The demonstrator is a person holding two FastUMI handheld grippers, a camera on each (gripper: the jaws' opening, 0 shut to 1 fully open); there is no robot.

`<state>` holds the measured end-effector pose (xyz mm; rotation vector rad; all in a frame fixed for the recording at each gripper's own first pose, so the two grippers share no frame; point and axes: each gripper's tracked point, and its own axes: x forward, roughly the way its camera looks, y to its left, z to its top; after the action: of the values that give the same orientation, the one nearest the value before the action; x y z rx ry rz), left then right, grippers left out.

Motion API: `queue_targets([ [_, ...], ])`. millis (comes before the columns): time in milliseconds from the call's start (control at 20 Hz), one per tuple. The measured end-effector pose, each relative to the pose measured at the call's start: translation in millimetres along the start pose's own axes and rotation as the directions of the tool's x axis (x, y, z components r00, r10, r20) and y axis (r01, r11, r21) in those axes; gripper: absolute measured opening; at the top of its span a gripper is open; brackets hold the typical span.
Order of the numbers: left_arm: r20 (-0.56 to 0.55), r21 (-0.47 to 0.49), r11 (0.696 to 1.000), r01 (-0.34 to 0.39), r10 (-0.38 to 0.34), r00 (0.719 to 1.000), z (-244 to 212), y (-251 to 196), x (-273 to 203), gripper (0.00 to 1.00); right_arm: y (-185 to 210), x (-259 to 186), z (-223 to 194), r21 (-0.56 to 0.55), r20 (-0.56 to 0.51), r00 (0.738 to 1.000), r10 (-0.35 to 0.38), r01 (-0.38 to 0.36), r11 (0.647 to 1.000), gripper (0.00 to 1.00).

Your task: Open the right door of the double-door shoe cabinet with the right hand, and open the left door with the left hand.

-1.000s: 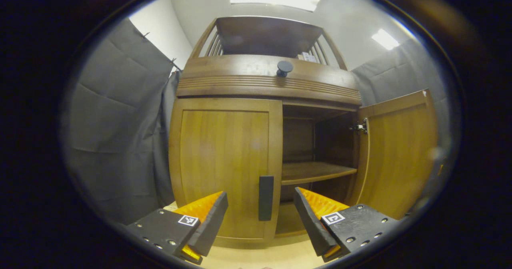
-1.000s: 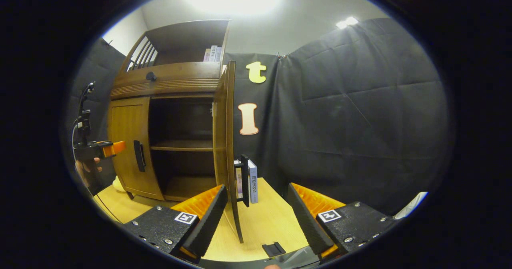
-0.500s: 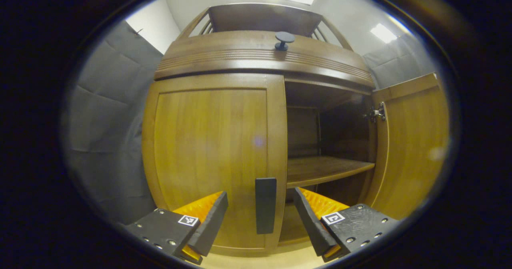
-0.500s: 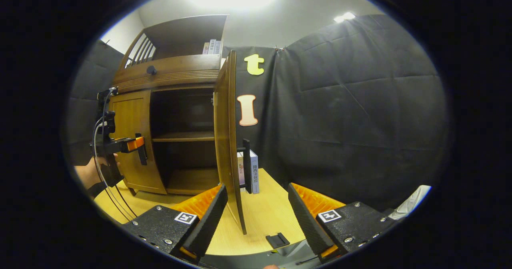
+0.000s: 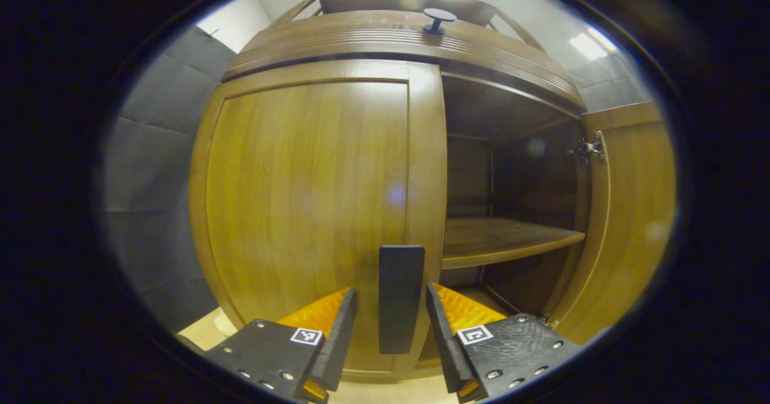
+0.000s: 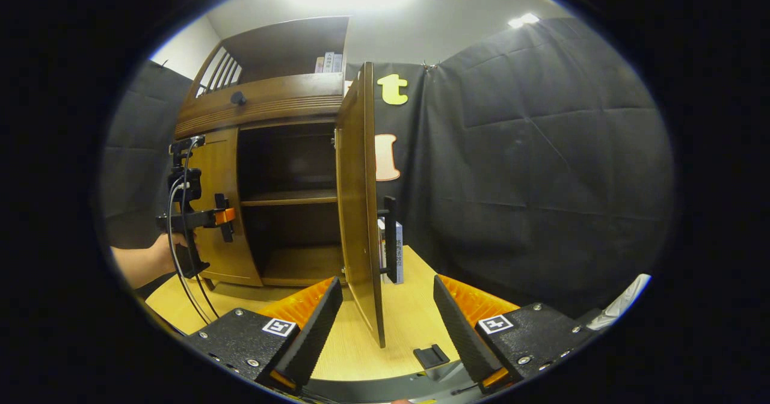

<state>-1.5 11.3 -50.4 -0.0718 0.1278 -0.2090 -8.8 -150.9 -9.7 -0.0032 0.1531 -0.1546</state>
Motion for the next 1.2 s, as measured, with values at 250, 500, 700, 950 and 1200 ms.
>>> queue_targets([
  [250, -0.009, 0.031, 0.999, 0.007, -0.007, 1.0, 0, -1, 3, 0.26, 5, 3, -2, 0.011, -0.004, 1.0, 0.02, -0.02, 1.0, 0.94],
  [500, -0.017, 0.021, 1.0, 0.019, -0.019, 1.0, 4, -3, -10, 0.29, 10, 5, -2, 0.018, 0.0, 0.999, 0.039, -0.039, 0.999, 0.94],
  [700, -0.01, 0.006, 1.0, 0.025, -0.025, 1.0, 2, 0, -32, 0.24, 18, 9, 0, 0.026, 0.004, 0.998, 0.057, -0.057, 0.998, 0.94],
  [950, -0.002, -0.004, 0.999, 0.042, -0.042, 0.999, 0, 9, -63, 0.24, 35, 17, 1, 0.02, 0.003, 0.995, 0.095, -0.095, 0.995, 0.94],
  [1200, 0.001, -0.019, 0.999, 0.034, -0.033, 0.999, 0, 18, -87, 0.28, 51, 19, 5, 0.01, 0.013, 0.991, 0.133, -0.133, 0.991, 0.94],
])
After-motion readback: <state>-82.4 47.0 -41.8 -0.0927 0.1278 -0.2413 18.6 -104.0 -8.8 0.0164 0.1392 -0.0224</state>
